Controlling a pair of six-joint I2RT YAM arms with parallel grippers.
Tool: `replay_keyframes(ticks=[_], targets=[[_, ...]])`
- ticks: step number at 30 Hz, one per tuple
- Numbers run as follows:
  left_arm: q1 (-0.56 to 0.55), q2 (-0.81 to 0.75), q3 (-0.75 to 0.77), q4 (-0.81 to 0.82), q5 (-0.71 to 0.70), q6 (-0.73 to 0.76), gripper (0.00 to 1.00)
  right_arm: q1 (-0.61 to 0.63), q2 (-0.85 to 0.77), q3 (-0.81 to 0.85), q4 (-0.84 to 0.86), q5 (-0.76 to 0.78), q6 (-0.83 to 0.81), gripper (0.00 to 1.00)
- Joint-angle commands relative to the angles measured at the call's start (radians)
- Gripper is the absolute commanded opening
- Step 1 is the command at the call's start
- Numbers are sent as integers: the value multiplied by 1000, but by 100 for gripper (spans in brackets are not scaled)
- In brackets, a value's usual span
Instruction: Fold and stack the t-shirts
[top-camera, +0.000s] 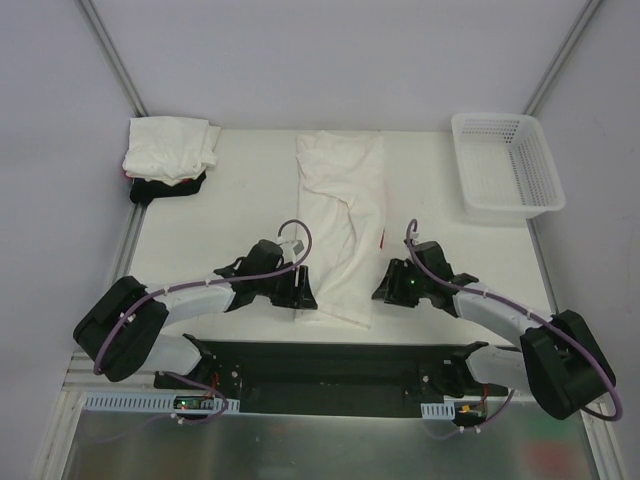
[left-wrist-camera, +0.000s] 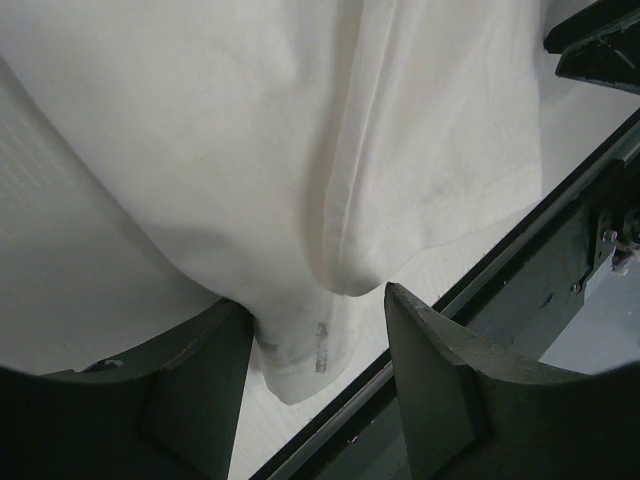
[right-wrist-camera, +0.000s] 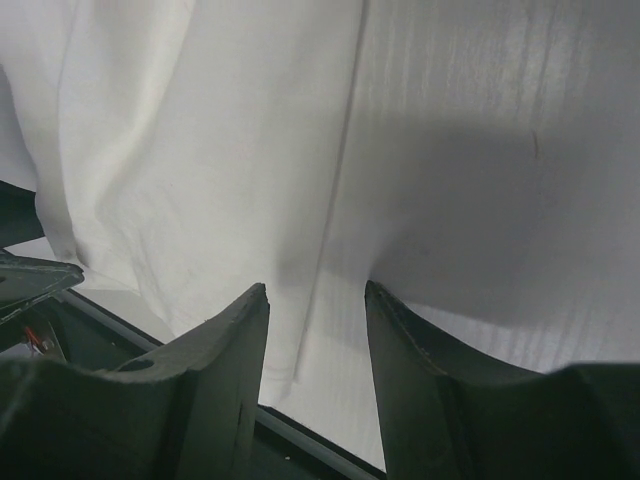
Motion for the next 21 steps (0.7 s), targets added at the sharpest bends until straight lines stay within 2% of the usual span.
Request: replay_keyframes(ticks=[1,12,21], targets=[[25,27,0,25,17,34,54,25,49,11,30,37,22,47],[55,32,-29,42,37,28,53,96,138,28,87,37,74,47],[57,27,-46,60,43,14,53,125,83,-36,65,36,126,47]])
